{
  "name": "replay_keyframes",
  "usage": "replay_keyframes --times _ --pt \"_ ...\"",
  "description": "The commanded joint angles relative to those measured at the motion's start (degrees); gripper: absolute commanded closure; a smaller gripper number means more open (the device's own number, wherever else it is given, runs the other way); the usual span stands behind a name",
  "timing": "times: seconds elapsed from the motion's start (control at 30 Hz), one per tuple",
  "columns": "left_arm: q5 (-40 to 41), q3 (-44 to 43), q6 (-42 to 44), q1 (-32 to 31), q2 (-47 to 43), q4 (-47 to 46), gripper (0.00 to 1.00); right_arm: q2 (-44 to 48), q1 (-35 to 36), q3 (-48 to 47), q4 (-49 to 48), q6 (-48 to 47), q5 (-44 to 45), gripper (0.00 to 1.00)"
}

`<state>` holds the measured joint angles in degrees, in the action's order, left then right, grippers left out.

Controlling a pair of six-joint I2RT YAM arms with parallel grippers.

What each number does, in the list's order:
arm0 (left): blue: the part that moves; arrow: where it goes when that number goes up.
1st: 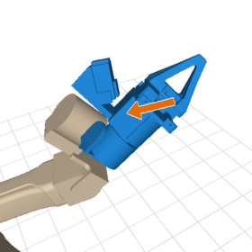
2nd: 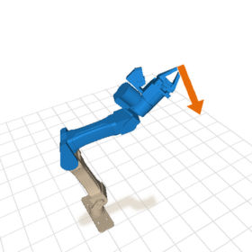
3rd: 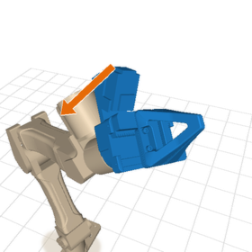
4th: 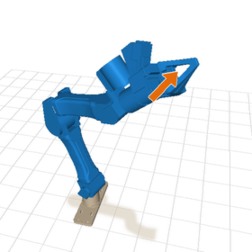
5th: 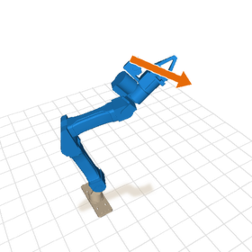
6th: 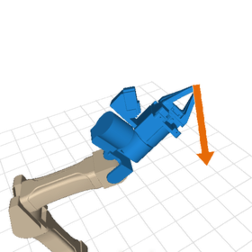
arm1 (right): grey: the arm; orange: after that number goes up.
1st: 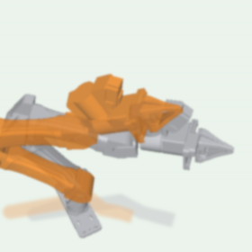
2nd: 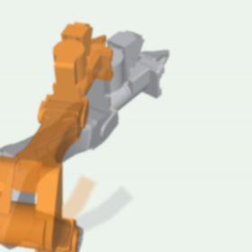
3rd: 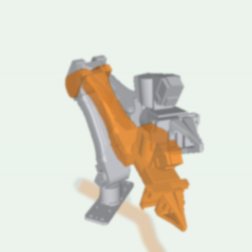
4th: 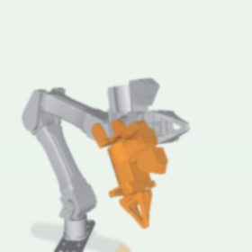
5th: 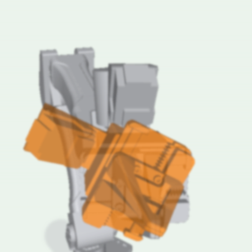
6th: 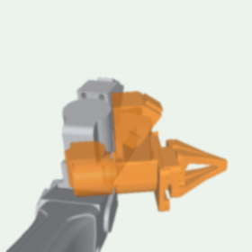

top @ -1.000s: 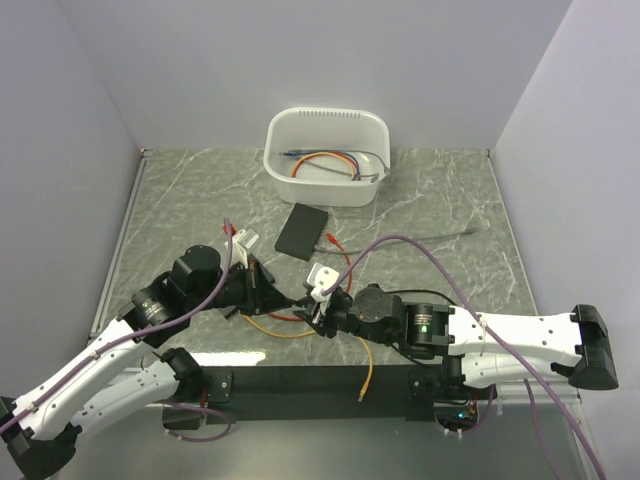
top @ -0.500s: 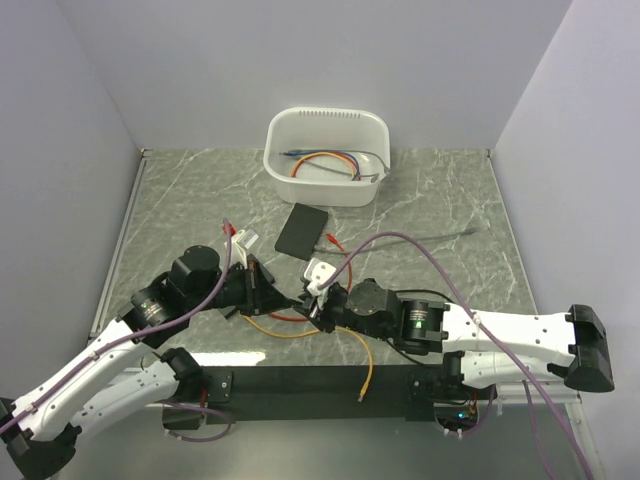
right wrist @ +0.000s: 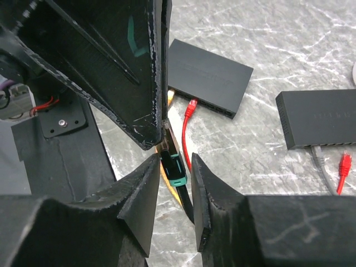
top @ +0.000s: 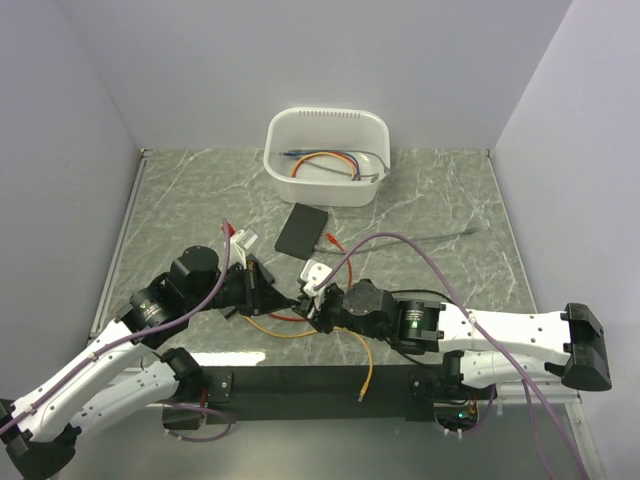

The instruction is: Insert the plug into the switch port

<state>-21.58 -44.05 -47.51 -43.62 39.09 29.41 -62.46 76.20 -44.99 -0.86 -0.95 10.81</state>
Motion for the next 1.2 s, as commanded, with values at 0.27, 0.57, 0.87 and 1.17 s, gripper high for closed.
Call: replay_keyframes --times 0.27,0.57,0.87,1.17 --pt "-0.1 -1.7 0.3 0.0 -0.6 -1.6 0.99 3.0 -0.4 -2.0 -1.1 0.2 -0.7 0.63" --pt "0.0 -1.7 0.3 0.1 -0.9 -1.5 1.00 2.1 -0.3 -1.9 -1.4 0.2 -0.3 0.71" --pt "0.0 -1.8 0.4 0.0 -0.9 -1.7 0.99 0.8 -0.4 -1.9 -1.4 0.4 -0.3 0.70" --pt "0.1 -2.0 0.5 0.0 -0.7 -1.4 0.99 1.1 -0.3 -1.8 -1.6 0.5 0.3 0.69"
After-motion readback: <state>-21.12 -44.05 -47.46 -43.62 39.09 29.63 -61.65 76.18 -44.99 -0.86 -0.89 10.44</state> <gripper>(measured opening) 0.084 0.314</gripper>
